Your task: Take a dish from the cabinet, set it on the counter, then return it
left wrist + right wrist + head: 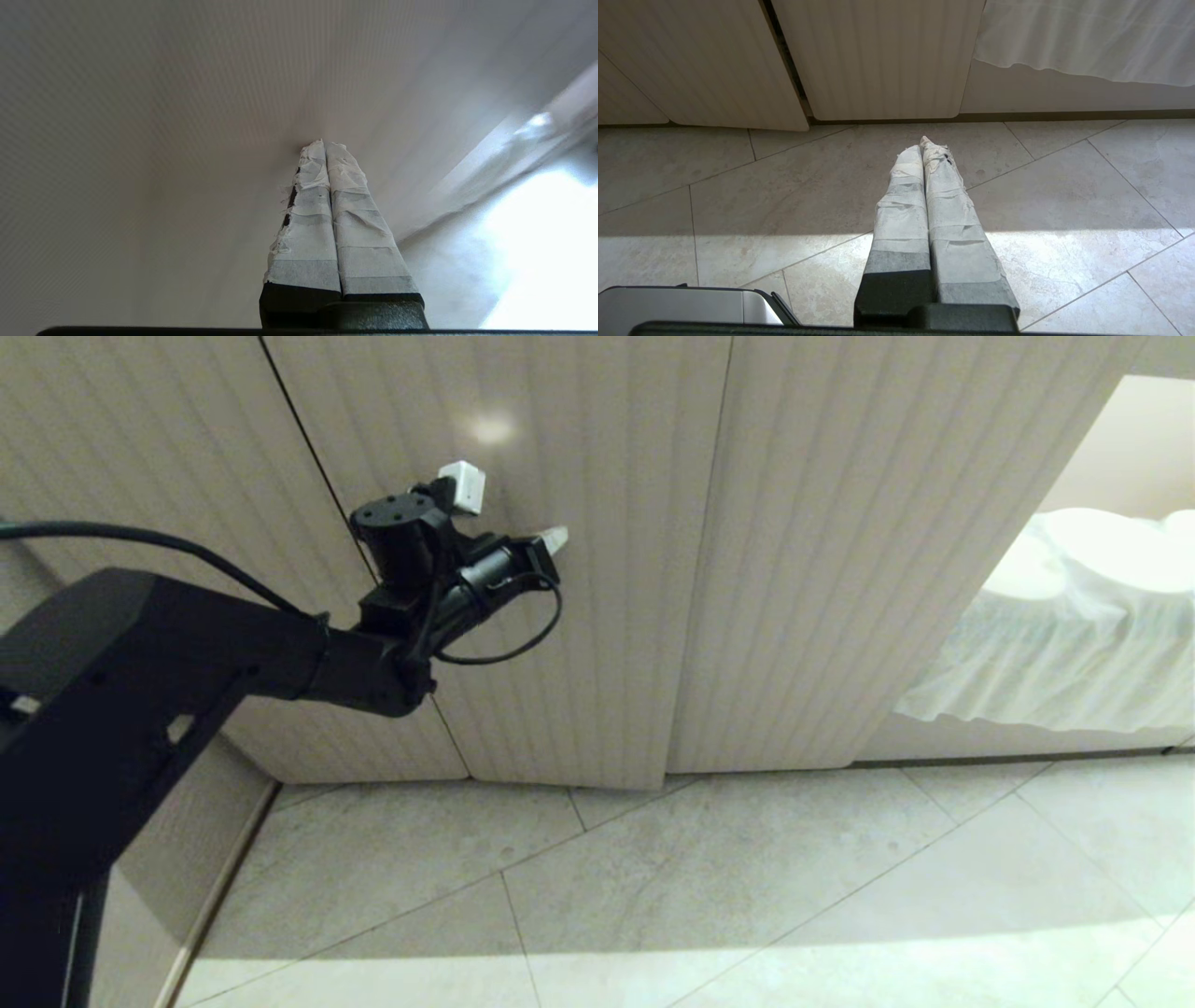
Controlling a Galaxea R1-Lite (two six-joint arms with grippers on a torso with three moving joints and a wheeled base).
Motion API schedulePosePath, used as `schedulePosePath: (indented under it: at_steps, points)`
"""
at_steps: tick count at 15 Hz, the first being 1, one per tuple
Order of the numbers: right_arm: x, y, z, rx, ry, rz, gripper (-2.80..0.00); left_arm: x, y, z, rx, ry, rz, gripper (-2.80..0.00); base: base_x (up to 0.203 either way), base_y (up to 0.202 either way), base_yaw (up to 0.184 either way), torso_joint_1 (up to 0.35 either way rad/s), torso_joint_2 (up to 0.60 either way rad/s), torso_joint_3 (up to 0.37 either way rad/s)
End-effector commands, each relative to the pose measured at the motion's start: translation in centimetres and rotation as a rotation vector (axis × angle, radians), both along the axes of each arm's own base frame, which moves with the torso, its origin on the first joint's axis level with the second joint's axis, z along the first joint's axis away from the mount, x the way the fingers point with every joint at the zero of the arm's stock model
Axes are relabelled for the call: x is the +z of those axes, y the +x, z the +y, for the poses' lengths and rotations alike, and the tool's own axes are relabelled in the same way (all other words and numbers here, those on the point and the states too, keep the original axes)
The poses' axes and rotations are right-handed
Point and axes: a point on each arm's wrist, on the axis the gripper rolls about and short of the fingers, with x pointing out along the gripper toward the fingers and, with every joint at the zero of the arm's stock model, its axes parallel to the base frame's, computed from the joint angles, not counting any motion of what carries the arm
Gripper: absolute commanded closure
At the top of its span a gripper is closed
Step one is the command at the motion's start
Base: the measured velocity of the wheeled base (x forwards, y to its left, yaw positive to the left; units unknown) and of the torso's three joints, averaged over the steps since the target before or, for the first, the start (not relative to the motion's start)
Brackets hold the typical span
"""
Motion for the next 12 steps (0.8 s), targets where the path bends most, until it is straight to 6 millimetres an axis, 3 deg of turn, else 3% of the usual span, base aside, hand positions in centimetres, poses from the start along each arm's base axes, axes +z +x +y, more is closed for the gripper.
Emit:
schedulePosePath:
  at_steps: [1,4,7,10,12]
  points:
    - [0.0,0.0,0.0,0.0,0.0,0.0,0.0,-1.0,0.6,0.0,0.033,0.008,0.007,0.0,0.0,0.0,0.0,0.0,0.0,0.0]
    - [0.0,0.0,0.0,0.002,0.0,0.0,0.0,0.9,-0.3,0.8,0.045,-0.004,-0.027,0.0,0.0,0.0,0.0,0.0,0.0,0.0]
    - [0.0,0.0,0.0,0.0,0.0,0.0,0.0,4.5,-2.7,2.4,0.062,-0.019,-0.083,0.0,0.0,0.0,0.0,0.0,0.0,0.0]
    - [0.0,0.0,0.0,0.0,0.0,0.0,0.0,7.4,-7.5,5.2,0.109,0.019,-0.127,0.0,0.0,0.0,0.0,0.0,0.0,0.0]
    - [0.0,0.0,0.0,0.0,0.0,0.0,0.0,8.8,-11.8,8.1,0.178,0.078,-0.16,0.0,0.0,0.0,0.0,0.0,0.0,0.0]
